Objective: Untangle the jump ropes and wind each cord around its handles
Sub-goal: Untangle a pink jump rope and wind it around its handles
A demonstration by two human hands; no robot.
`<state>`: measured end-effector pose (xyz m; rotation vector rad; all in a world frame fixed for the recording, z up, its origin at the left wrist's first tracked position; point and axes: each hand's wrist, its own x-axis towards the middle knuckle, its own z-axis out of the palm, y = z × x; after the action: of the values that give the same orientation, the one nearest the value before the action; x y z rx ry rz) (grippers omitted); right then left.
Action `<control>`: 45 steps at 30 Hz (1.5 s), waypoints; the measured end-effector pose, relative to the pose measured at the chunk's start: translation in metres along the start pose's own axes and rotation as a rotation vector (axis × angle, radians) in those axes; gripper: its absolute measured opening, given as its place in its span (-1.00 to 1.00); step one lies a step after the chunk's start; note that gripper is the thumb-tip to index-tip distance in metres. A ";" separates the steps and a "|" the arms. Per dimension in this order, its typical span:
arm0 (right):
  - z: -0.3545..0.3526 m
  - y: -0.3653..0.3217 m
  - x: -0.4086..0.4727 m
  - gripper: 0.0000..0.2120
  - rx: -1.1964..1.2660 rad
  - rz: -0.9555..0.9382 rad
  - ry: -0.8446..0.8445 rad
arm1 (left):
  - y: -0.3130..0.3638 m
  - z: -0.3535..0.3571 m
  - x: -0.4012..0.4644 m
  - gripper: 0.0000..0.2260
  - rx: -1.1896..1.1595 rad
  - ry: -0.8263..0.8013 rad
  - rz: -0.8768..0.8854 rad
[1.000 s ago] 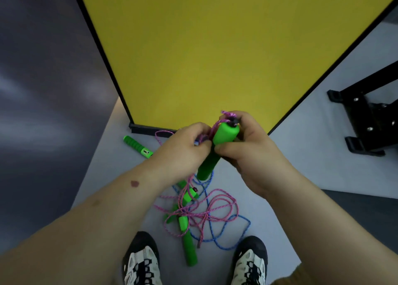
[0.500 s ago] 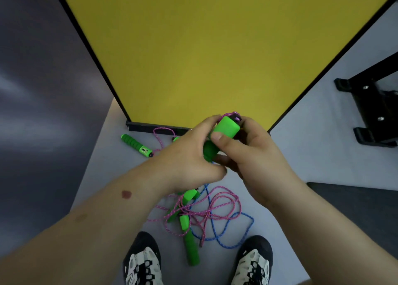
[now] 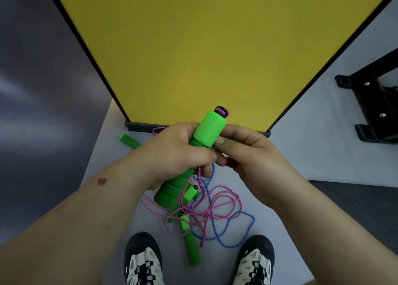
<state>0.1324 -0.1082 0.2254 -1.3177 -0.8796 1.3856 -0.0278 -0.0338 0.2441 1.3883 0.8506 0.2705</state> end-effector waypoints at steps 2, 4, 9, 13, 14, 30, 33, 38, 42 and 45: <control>0.000 -0.003 -0.001 -0.77 0.117 0.006 0.001 | 0.001 0.000 0.000 -0.72 -0.117 -0.031 -0.015; -0.001 -0.002 0.000 -0.83 0.147 0.010 0.026 | 0.001 0.001 -0.002 -0.75 -0.185 -0.053 -0.026; -0.004 -0.002 0.003 -0.71 0.019 0.034 0.061 | 0.000 0.005 -0.003 -0.79 -0.230 -0.062 -0.070; -0.002 -0.003 0.003 -0.75 0.127 0.052 0.059 | -0.001 0.005 -0.003 -0.82 -0.209 -0.051 -0.081; -0.002 -0.004 0.002 -0.73 0.169 0.063 0.027 | -0.001 0.004 -0.003 -0.83 -0.214 -0.053 -0.085; -0.007 -0.017 0.001 -0.87 0.149 0.010 0.174 | 0.005 0.004 -0.004 -0.82 -0.240 -0.063 -0.136; -0.008 -0.014 0.000 -0.93 0.131 0.050 0.057 | 0.006 0.005 -0.002 -0.94 -0.269 0.005 -0.134; -0.010 -0.017 0.001 -0.93 0.110 0.001 0.160 | 0.006 0.004 -0.004 -0.89 -0.286 -0.083 -0.157; -0.014 -0.025 0.004 -0.91 0.230 -0.035 0.302 | 0.003 0.004 -0.005 -0.83 -0.260 -0.108 -0.168; -0.014 -0.025 0.004 -0.91 0.272 -0.033 0.328 | 0.005 0.005 -0.006 -0.93 -0.221 -0.094 -0.171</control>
<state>0.1508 -0.0998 0.2466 -1.2659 -0.4719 1.1724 -0.0268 -0.0406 0.2510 1.1068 0.8303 0.1610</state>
